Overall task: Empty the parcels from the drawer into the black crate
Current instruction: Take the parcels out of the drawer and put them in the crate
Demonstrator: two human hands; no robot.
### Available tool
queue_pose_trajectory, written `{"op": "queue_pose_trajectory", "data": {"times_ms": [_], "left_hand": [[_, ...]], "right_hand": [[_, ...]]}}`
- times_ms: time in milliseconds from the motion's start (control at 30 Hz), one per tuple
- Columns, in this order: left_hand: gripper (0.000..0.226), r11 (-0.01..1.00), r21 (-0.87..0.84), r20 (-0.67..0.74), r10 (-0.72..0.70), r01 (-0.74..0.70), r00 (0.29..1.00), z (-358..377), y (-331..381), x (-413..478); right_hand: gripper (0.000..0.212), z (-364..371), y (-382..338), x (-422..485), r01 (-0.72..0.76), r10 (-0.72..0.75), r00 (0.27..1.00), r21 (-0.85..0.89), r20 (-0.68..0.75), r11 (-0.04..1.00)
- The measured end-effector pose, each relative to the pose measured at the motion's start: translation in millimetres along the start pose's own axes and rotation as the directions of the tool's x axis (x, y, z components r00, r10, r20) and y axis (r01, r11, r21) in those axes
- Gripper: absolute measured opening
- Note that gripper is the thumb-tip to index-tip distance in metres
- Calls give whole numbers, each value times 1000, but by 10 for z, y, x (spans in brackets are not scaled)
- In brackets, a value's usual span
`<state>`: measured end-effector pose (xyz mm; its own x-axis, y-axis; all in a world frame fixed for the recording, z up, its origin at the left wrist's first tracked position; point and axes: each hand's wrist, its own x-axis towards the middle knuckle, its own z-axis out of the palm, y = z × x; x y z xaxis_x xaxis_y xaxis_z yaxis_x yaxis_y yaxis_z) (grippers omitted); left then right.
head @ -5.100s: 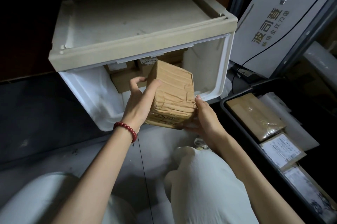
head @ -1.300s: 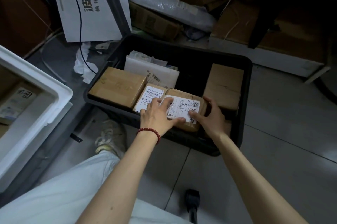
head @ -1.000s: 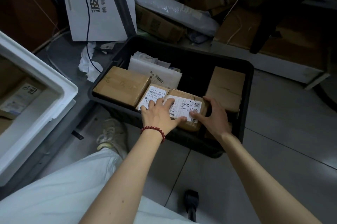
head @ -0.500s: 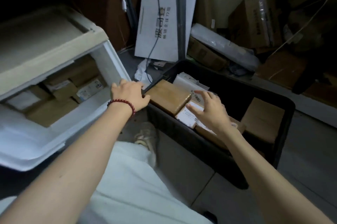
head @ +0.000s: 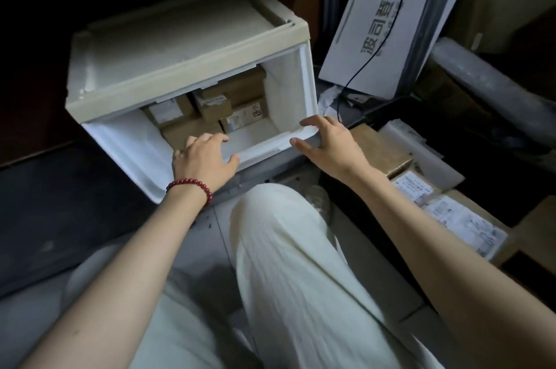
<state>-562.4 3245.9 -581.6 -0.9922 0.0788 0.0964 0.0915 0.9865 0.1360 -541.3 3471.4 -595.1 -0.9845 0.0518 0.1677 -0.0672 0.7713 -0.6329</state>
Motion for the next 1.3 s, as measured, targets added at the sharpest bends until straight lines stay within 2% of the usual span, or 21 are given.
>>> {"op": "queue_pose_trajectory", "data": {"times_ms": [133,333,533,700,867,1067,1167,1300], "left_hand": [[52,992,-51,37,-112,114,993,89,-190,4],[55,975,-121,63,-178,184,982,94,-392,238],[56,969,-184,1,-164,162,986,79,-414,678],[60,971,-151,58,-180,187,982,273,-531,1072],[57,965,-219,-17,-152,145,988,394,-673,1488],[50,944,-277,54,-173,181,983,661,-754,1789],[54,929,-309,64,-196,206,979,761,-802,1945],[55,897,-366,80,-233,246,969,898,-863,2114]], "right_hand": [[49,201,-81,142,-3,2,1000,50,28,999],[53,449,-192,490,19,-25,994,64,108,998],[56,715,-321,876,-9,-6,989,104,145,995],[59,929,-258,1226,-23,6,986,96,169,995],[64,1171,-181,1442,-76,57,980,95,189,993],[65,1494,-120,1693,-151,113,963,143,245,978],[63,1622,-135,1888,-199,148,953,179,264,964],[62,1818,-178,2195,-194,128,949,214,286,957]]}}
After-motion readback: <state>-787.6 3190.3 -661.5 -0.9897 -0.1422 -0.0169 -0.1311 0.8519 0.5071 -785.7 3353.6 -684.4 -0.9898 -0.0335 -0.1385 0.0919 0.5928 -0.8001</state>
